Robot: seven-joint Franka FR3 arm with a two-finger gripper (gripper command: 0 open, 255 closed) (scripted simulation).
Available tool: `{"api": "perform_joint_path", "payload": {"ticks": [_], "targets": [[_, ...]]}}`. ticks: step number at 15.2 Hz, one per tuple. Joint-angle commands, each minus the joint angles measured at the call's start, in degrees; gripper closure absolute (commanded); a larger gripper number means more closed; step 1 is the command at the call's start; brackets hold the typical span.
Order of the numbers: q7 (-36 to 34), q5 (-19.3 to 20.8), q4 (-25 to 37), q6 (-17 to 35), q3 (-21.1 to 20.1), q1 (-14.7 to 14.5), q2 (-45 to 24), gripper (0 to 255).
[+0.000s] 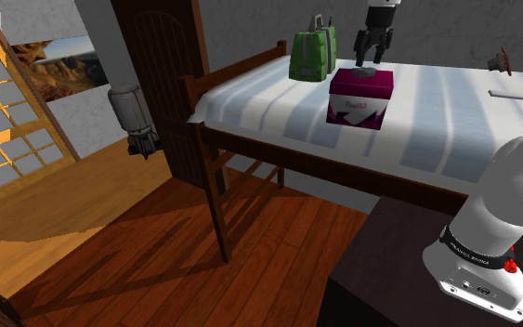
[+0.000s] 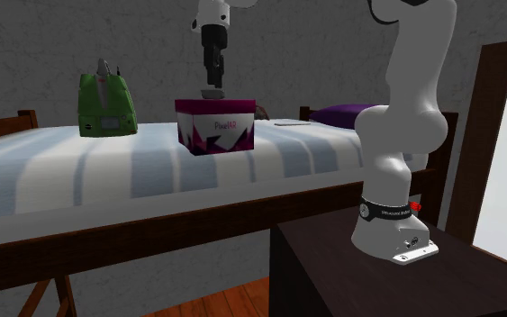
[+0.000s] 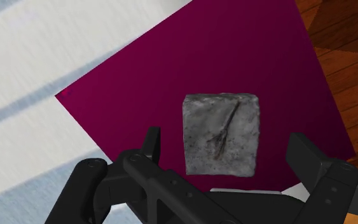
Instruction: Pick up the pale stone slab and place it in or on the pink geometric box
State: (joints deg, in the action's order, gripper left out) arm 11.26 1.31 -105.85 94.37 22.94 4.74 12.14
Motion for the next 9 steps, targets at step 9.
{"api": "perform_joint_path", "payload": {"ticks": [9], "targets": [[0.22,-0.35,4.08,-3.29,0.12,-0.06,-0.92,0]]}}
